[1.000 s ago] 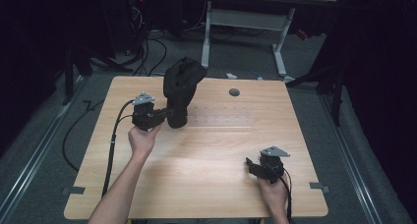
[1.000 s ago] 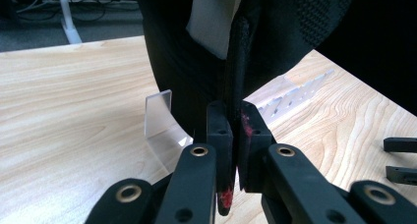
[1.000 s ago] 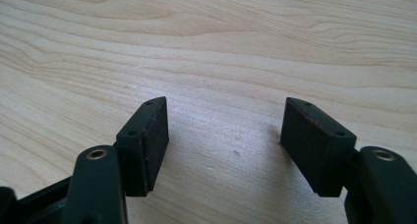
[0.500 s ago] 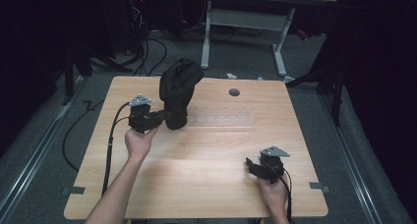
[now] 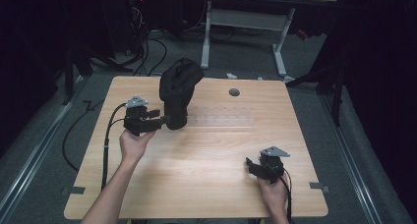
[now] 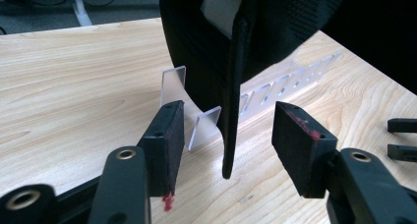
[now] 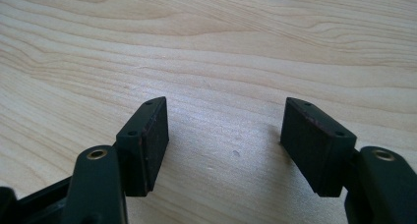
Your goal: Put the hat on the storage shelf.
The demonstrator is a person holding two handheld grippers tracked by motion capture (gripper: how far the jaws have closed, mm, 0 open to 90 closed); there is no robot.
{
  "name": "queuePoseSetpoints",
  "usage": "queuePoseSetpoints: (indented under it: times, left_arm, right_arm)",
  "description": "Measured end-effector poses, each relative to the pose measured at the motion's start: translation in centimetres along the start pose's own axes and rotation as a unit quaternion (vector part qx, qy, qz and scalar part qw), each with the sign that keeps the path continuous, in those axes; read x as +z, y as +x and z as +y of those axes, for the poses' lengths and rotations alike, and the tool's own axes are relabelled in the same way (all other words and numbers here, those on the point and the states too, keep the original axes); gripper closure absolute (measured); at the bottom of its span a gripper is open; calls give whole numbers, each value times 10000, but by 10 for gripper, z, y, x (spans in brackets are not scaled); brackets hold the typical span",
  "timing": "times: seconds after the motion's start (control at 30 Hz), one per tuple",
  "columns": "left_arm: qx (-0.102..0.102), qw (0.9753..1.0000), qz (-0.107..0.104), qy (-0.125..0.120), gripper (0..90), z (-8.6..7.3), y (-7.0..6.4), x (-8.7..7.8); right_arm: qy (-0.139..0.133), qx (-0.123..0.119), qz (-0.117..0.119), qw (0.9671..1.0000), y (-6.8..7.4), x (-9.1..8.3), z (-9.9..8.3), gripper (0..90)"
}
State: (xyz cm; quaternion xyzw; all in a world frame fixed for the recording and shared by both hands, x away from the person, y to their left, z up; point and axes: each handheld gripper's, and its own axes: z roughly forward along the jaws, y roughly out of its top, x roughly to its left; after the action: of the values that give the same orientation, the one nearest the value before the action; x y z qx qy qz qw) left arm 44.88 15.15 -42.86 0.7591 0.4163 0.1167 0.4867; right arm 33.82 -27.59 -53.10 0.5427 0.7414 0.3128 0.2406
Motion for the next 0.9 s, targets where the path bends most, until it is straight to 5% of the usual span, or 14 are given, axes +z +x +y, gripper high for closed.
queuePoseSetpoints:
  times: [0.9]
  left_arm:
    - [-245, 9996, 132, -106, 365, -19, 7, -42]
  right_arm:
    - [-2, 3, -3, 10000, 0, 0, 0, 352]
